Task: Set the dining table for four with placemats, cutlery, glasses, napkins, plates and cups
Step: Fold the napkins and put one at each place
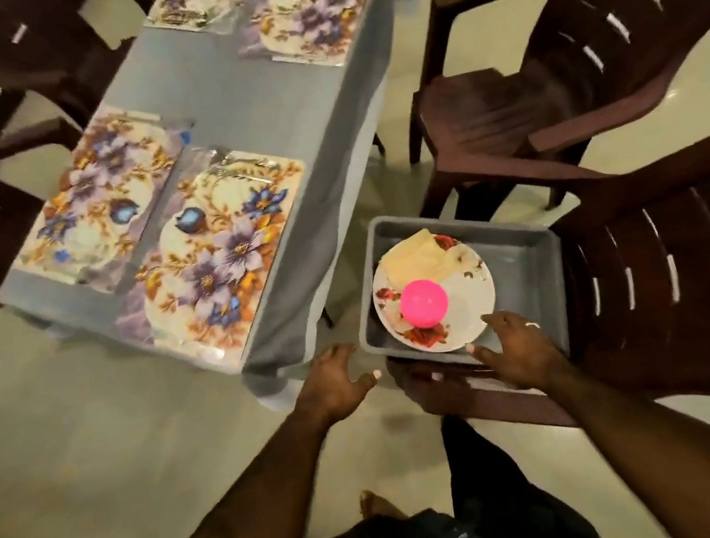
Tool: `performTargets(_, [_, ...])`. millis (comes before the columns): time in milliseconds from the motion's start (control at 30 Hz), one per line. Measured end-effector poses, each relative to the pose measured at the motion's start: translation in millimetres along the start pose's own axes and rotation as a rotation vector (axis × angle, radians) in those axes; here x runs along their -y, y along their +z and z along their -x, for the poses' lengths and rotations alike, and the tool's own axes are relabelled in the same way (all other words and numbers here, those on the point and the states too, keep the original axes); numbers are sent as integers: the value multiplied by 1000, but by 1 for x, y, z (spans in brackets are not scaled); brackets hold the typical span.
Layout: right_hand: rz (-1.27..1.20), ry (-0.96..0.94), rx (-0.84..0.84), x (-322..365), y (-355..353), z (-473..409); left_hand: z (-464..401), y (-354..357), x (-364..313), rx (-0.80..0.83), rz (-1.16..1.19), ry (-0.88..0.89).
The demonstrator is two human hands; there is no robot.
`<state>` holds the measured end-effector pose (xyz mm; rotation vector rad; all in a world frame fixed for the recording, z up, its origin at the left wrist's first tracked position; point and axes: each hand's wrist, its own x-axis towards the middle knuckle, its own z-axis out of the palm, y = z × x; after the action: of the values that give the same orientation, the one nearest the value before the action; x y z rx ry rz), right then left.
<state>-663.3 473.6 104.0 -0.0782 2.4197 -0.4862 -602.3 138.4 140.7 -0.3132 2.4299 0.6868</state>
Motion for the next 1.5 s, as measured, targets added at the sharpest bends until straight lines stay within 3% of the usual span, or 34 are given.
performTargets(300, [-292, 141, 75, -11, -1, -109, -131, -3, -54, 2, 8, 25])
performTargets(467, [-509, 257, 7, -15, 3, -184, -216, 7, -63, -49, -4, 94])
performTargets(767, [-549, 204, -168, -13, 25, -309, -346, 39, -77, -27, -49, 212])
performTargets(1133, [-395, 176, -162, -11, 34, -338, -382, 61, -82, 92, -280, 283])
performTargets(1200, [-529, 204, -166, -8, 29, -340, -385, 62, -81, 78, -257, 310])
performTargets(1267, [-831, 296, -136, -5, 21, -343, -387, 62, -81, 72, -229, 334])
performTargets(1367, [-1310, 435, 39, -3, 7, -345, -386, 60, -86, 111, -157, 316])
performTargets(1500, [-1480, 470, 83, 1, 0, -345, -383, 58, -89, 166, 76, 287])
